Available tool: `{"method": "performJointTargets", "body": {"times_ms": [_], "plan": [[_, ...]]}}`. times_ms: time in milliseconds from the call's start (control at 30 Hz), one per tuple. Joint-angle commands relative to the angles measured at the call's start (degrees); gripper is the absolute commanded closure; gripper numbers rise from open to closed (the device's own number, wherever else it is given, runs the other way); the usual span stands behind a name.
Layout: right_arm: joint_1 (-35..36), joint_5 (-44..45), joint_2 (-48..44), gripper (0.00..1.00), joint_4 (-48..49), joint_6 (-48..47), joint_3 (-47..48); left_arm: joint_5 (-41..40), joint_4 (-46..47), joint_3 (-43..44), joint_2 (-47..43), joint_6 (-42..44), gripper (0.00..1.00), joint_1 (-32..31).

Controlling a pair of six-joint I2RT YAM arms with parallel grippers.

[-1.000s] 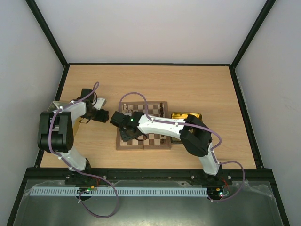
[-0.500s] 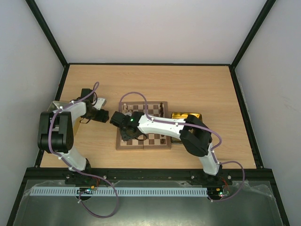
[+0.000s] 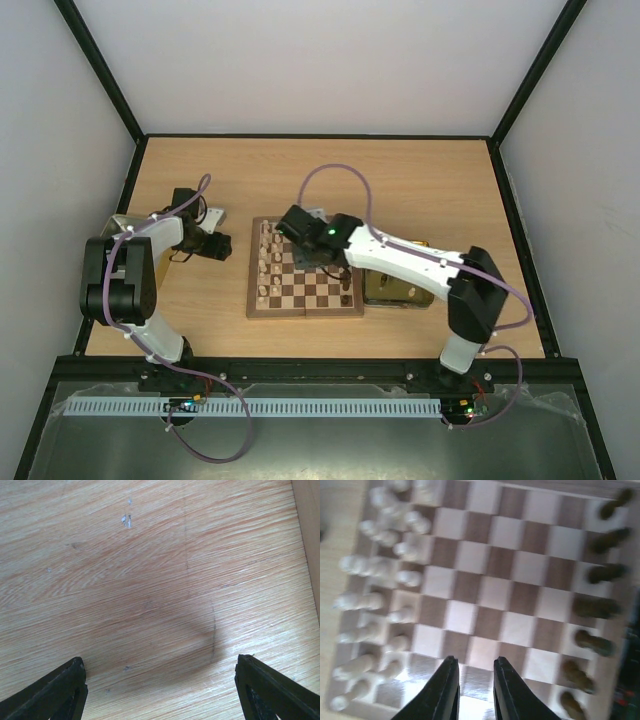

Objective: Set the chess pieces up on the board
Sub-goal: Place the chess piece on the chessboard, then pick up the chess piece from the storage box.

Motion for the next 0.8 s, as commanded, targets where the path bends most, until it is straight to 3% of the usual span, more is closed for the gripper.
{"method": "performJointTargets", "body": {"times_ms": [0,233,333,767], "plan": [[-5.0,7.1,-7.6,0.81,-4.4,3.1,-9.7,-0.1,-1.3,-1.0,-0.9,0.2,0.19,0.3],[-22.1,6.1,-27.1,0.77,-3.5,5.5,-29.2,0.4,-1.5,-0.6,-0.4,0.1,0.19,0.2],[-25.4,4.7,-28.0,0.72,-4.2,4.2,-31.5,0.5,-1.6,-0.5,0.2,0.2,0.19,0.1],[-33.9,-6.5,-27.8,0.71,-2.3,2.1,-38.8,1.7,-2.7,0.5,1.0,-0.3,0.20,0.0]]}}
